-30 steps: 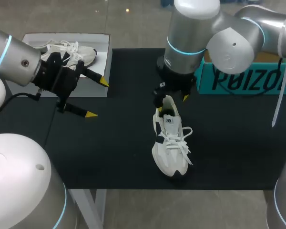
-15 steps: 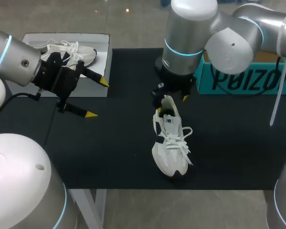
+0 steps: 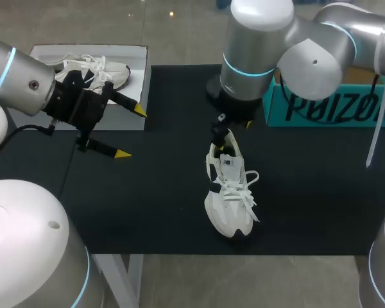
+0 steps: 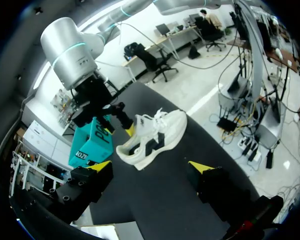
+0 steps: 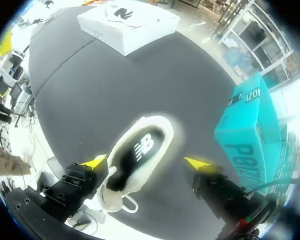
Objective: Take the shoe out of the shoebox, open the shoe tongue, remove and reinsert the insole, then place the shoe into the shoebox
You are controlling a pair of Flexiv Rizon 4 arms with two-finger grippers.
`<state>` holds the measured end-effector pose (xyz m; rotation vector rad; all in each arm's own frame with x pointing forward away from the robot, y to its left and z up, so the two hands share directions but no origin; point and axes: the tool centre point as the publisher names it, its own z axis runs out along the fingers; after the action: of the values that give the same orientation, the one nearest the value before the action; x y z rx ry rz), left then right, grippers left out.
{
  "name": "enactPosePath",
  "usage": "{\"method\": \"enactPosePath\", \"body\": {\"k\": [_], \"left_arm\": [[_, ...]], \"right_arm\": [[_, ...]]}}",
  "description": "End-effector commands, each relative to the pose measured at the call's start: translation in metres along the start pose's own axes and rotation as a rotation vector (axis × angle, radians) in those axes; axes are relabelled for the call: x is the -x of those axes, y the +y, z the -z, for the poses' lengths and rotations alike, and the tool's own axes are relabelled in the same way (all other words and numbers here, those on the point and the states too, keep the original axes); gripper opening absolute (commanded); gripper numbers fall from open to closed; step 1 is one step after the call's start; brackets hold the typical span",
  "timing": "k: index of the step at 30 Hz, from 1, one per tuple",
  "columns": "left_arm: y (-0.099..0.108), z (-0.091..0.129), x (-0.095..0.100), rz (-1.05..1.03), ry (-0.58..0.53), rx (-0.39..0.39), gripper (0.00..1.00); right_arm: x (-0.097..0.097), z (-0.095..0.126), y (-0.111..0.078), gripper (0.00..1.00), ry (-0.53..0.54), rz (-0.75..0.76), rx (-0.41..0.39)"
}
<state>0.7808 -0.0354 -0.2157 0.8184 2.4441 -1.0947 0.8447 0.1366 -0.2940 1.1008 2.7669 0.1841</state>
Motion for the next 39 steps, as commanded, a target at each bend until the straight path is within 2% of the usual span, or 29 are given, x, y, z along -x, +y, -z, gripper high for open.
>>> {"method": "enactPosePath", "body": {"k": [1, 4, 23, 29, 39], "left_arm": [[-0.001, 0.000, 0.000, 0.001, 0.002, 0.005, 1.00], [-0.001, 0.000, 0.000, 0.001, 0.002, 0.005, 1.00], [-0.001, 0.000, 0.000, 0.001, 0.002, 0.005, 1.00], [-0.001, 0.000, 0.000, 0.001, 0.002, 0.005, 1.00], [-0.001, 0.000, 0.000, 0.001, 0.002, 0.005, 1.00]], "right_arm": [[0.011, -0.002, -0.006, 1.00, 0.082, 0.307, 0.059], [0.009, 0.001, -0.008, 1.00, 0.120, 0.505, 0.124], [0.009, 0.001, -0.008, 1.00, 0.120, 0.505, 0.124], [0.006, 0.001, 0.006, 1.00, 0.165, 0.655, 0.174], [0.014, -0.012, 0.030, 1.00, 0.155, 0.721, 0.103]]}}
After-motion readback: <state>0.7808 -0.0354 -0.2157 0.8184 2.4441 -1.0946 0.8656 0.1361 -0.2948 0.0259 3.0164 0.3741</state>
